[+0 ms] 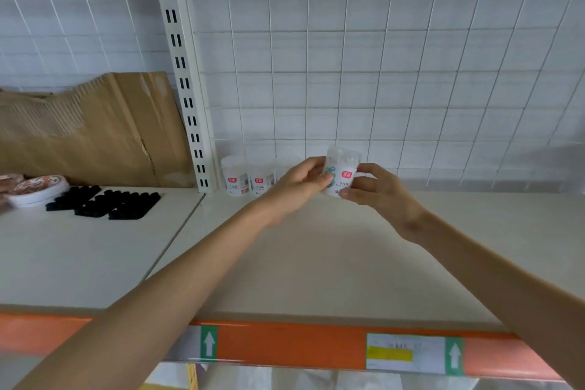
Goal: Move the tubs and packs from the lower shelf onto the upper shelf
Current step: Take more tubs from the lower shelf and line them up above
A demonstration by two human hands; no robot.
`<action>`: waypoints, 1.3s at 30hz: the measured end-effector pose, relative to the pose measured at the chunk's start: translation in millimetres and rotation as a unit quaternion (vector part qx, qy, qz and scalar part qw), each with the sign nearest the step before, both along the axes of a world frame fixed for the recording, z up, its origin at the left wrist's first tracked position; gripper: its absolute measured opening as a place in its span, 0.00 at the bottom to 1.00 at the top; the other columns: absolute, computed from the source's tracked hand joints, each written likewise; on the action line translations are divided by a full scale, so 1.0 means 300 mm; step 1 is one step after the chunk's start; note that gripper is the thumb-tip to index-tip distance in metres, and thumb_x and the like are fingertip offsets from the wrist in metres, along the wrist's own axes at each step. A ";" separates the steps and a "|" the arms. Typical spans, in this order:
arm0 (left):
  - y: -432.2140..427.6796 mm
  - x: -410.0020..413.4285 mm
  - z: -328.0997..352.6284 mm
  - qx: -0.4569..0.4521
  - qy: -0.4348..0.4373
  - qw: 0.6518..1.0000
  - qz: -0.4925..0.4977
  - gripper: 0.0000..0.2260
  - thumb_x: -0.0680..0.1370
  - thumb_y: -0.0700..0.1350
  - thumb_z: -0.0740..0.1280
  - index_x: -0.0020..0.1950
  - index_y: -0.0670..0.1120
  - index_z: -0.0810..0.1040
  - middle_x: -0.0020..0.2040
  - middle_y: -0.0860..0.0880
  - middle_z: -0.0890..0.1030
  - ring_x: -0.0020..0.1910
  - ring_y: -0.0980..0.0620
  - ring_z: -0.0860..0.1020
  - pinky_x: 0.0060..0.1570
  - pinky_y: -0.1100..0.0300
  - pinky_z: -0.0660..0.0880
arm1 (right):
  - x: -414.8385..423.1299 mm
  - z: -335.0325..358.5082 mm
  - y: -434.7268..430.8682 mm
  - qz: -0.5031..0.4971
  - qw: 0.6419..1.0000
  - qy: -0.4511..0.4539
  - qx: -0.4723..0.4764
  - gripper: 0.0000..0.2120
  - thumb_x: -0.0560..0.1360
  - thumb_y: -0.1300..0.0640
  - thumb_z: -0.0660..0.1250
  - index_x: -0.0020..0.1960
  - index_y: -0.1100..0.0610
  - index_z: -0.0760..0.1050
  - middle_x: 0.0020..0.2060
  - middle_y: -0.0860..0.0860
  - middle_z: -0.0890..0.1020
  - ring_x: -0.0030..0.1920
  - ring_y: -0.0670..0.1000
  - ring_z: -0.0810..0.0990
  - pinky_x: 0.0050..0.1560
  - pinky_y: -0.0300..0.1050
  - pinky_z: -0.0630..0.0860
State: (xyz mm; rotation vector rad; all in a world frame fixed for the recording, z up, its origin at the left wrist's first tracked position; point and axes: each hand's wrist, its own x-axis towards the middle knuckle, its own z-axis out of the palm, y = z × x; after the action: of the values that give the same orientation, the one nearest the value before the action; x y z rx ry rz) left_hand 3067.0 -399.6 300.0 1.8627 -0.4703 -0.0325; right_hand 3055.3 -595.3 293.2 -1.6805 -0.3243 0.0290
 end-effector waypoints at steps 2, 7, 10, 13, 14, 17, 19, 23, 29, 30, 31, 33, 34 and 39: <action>0.019 -0.024 0.017 0.062 -0.050 0.997 0.015 0.19 0.83 0.48 0.60 0.74 0.51 0.67 0.67 0.54 0.77 0.66 0.57 0.74 0.65 0.59 0.70 | -0.008 0.014 0.025 -0.006 1.000 -0.010 0.006 0.24 0.71 0.65 0.74 0.64 0.59 0.71 0.51 0.53 0.86 0.54 0.52 0.84 0.57 0.44 0.75; 0.224 -0.106 0.007 0.201 -0.195 0.951 0.130 0.15 0.79 0.51 0.67 0.65 0.50 0.77 0.61 0.54 0.80 0.61 0.57 0.77 0.61 0.56 0.74 | -0.038 0.012 0.163 -0.007 0.999 -0.027 -0.023 0.24 0.70 0.64 0.76 0.63 0.56 0.72 0.50 0.51 0.86 0.51 0.49 0.85 0.52 0.39 0.79; 0.397 -0.135 0.003 0.317 -0.199 0.909 0.183 0.16 0.79 0.55 0.65 0.65 0.50 0.77 0.63 0.53 0.78 0.63 0.53 0.76 0.61 0.54 0.73 | -0.034 -0.017 0.271 0.000 0.998 -0.026 -0.066 0.24 0.68 0.64 0.78 0.60 0.55 0.74 0.48 0.50 0.86 0.49 0.48 0.85 0.49 0.38 0.79; 0.528 -0.141 -0.017 0.464 -0.148 0.854 0.182 0.29 0.77 0.66 0.61 0.72 0.48 0.70 0.70 0.50 0.72 0.68 0.50 0.71 0.63 0.53 0.70 | -0.001 -0.050 0.375 -0.004 0.995 -0.021 -0.095 0.25 0.67 0.64 0.79 0.60 0.57 0.74 0.49 0.53 0.85 0.49 0.50 0.85 0.50 0.39 0.79; 0.557 -0.140 -0.028 0.494 -0.139 0.839 0.178 0.35 0.75 0.71 0.58 0.73 0.48 0.68 0.71 0.49 0.71 0.69 0.50 0.71 0.63 0.53 0.70 | 0.014 -0.061 0.411 -0.007 0.994 -0.019 -0.105 0.26 0.66 0.64 0.79 0.61 0.58 0.74 0.49 0.53 0.85 0.49 0.51 0.85 0.51 0.39 0.80; 0.595 -0.128 -0.062 0.547 -0.109 0.813 0.166 0.50 0.66 0.82 0.50 0.76 0.48 0.63 0.74 0.49 0.68 0.72 0.49 0.68 0.67 0.51 0.67 | 0.053 -0.090 0.505 -0.010 0.992 -0.024 -0.126 0.27 0.66 0.65 0.79 0.62 0.60 0.73 0.49 0.53 0.84 0.47 0.51 0.84 0.55 0.45 0.80; 0.595 -0.118 -0.088 0.556 -0.087 0.811 0.160 0.53 0.63 0.82 0.47 0.77 0.48 0.62 0.76 0.49 0.66 0.73 0.49 0.66 0.70 0.50 0.65 | 0.071 -0.101 0.551 -0.011 0.989 -0.035 -0.140 0.27 0.66 0.64 0.79 0.62 0.59 0.72 0.47 0.50 0.82 0.43 0.48 0.82 0.53 0.42 0.79; 0.581 -0.118 -0.125 0.543 -0.078 0.823 0.148 0.48 0.65 0.79 0.43 0.74 0.48 0.64 0.74 0.49 0.66 0.73 0.49 0.64 0.70 0.49 0.62 | 0.097 -0.120 0.595 -0.024 0.985 -0.052 -0.161 0.26 0.67 0.62 0.79 0.61 0.56 0.72 0.49 0.50 0.81 0.45 0.48 0.81 0.53 0.44 0.79; 0.581 -0.123 -0.140 0.532 -0.086 0.828 0.153 0.49 0.63 0.78 0.41 0.74 0.48 0.64 0.74 0.50 0.66 0.74 0.49 0.62 0.71 0.50 0.59 | 0.117 -0.130 0.605 -0.033 0.976 -0.062 -0.205 0.24 0.68 0.56 0.78 0.61 0.54 0.72 0.46 0.47 0.81 0.50 0.49 0.81 0.54 0.45 0.78; 0.582 -0.121 -0.143 0.532 -0.088 0.828 0.153 0.49 0.64 0.78 0.41 0.73 0.48 0.64 0.73 0.50 0.66 0.74 0.50 0.62 0.70 0.50 0.59 | 0.119 -0.130 0.607 -0.032 0.973 -0.064 -0.219 0.24 0.69 0.54 0.78 0.61 0.55 0.73 0.46 0.47 0.81 0.50 0.49 0.81 0.55 0.46 0.78; 0.583 -0.118 -0.147 0.532 -0.090 0.827 0.154 0.49 0.64 0.78 0.41 0.73 0.48 0.65 0.73 0.50 0.66 0.74 0.50 0.62 0.70 0.50 0.59 | 0.120 -0.131 0.608 -0.033 0.971 -0.067 -0.228 0.23 0.69 0.53 0.78 0.60 0.55 0.74 0.46 0.47 0.81 0.49 0.49 0.81 0.55 0.46 0.78; 0.586 -0.112 -0.153 0.532 -0.093 0.828 0.154 0.48 0.64 0.78 0.41 0.72 0.48 0.66 0.72 0.50 0.66 0.74 0.49 0.62 0.70 0.50 0.59 | 0.125 -0.133 0.609 -0.040 0.965 -0.073 -0.247 0.22 0.69 0.51 0.77 0.59 0.55 0.75 0.44 0.46 0.80 0.47 0.48 0.80 0.54 0.46 0.78; 0.588 -0.110 -0.156 0.532 -0.094 0.827 0.154 0.48 0.64 0.77 0.41 0.72 0.48 0.66 0.72 0.50 0.67 0.73 0.49 0.62 0.70 0.50 0.59 | 0.125 -0.131 0.608 -0.042 0.962 -0.076 -0.258 0.21 0.70 0.50 0.76 0.58 0.55 0.75 0.42 0.45 0.79 0.46 0.48 0.79 0.52 0.45 0.77; 0.592 -0.104 -0.164 0.539 -0.100 0.822 0.154 0.47 0.65 0.77 0.41 0.71 0.48 0.66 0.71 0.50 0.67 0.73 0.49 0.63 0.70 0.50 0.59 | 0.128 -0.130 0.611 -0.048 0.949 -0.091 -0.299 0.18 0.73 0.48 0.73 0.58 0.56 0.78 0.38 0.45 0.76 0.41 0.47 0.75 0.42 0.40 0.71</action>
State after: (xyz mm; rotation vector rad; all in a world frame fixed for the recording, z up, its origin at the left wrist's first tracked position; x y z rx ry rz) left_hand 3035.7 -222.1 250.9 3.0752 -0.2865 0.1492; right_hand 3093.8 -411.9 254.4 -2.3078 -0.3966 -0.1127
